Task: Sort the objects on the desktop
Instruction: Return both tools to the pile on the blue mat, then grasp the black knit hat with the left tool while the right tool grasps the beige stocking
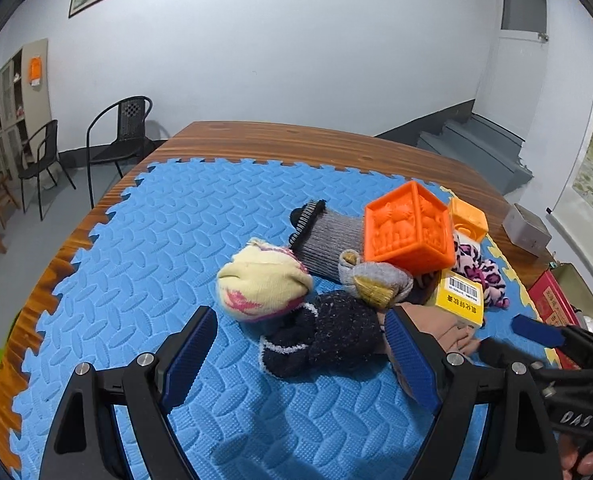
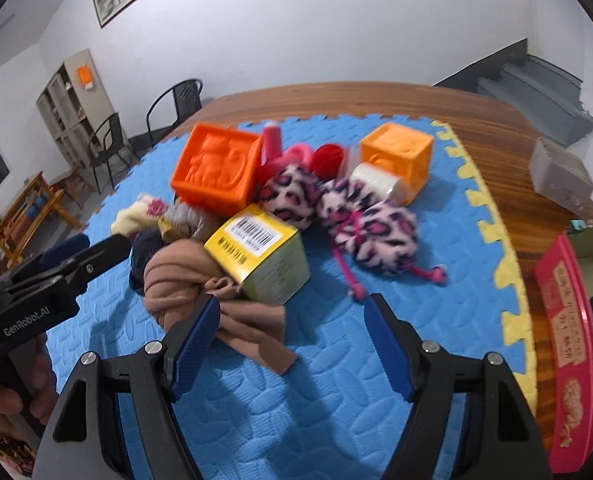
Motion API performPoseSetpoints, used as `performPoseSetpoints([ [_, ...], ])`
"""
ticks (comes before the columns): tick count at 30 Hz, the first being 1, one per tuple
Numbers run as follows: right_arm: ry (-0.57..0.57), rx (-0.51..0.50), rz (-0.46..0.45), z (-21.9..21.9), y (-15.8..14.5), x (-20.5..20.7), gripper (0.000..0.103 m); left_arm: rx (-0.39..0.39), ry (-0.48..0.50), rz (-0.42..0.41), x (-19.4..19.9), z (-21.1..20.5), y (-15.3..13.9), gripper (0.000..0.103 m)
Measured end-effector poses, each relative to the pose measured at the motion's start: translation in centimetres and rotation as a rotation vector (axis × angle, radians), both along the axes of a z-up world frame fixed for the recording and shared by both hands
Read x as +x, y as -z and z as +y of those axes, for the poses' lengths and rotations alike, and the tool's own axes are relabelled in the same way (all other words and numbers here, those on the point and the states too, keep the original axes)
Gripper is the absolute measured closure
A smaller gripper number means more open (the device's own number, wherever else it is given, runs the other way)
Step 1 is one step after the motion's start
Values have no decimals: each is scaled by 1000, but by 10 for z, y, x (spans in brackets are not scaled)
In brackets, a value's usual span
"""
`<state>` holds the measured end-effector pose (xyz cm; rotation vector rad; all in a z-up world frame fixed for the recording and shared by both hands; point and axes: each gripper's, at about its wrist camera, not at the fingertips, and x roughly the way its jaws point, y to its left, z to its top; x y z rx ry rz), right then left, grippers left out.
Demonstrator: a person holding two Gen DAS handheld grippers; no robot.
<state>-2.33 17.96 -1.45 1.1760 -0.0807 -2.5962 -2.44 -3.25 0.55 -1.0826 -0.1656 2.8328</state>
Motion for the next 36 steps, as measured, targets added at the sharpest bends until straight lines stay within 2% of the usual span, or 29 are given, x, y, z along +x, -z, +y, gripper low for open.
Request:
performPoseSetpoints([
  [6,-59,-27,19,-13,-5,5,25,8,-19,7,1,-9,-2,16],
  [11,-108,-49,35,-24,-9,10,25,30,-130,54,5,-41,-13,16],
  [15,-148,-64,46,-34,-11,13,25,34,-185,42,5,-55,-11,16],
  [19,-188,13,19,-62,-1,1,25,21,-184,18,2,-57,-5,16],
  [21,-172,56,-3,-68,7,-2,25,14,-181,9,2,-56,-2,16],
  [22,-160,73,-15,-69,12,-6,25,14,-178,4,1,-56,-1,16],
  [23,-147,89,-27,-70,18,-10,32,14,-172,-3,1,-55,0,16],
  [24,-136,101,-39,-70,23,-13,43,15,-163,-10,0,-54,2,16],
  [26,-121,75,-66,-62,27,-16,48,25,-127,-26,-4,-49,6,16],
  [31,-119,52,-16,-40,18,2,50,66,-1,-29,-4,-32,9,16],
  [36,-18,8,-5,0,17,9,50,69,71,-76,-7,-10,13,16],
])
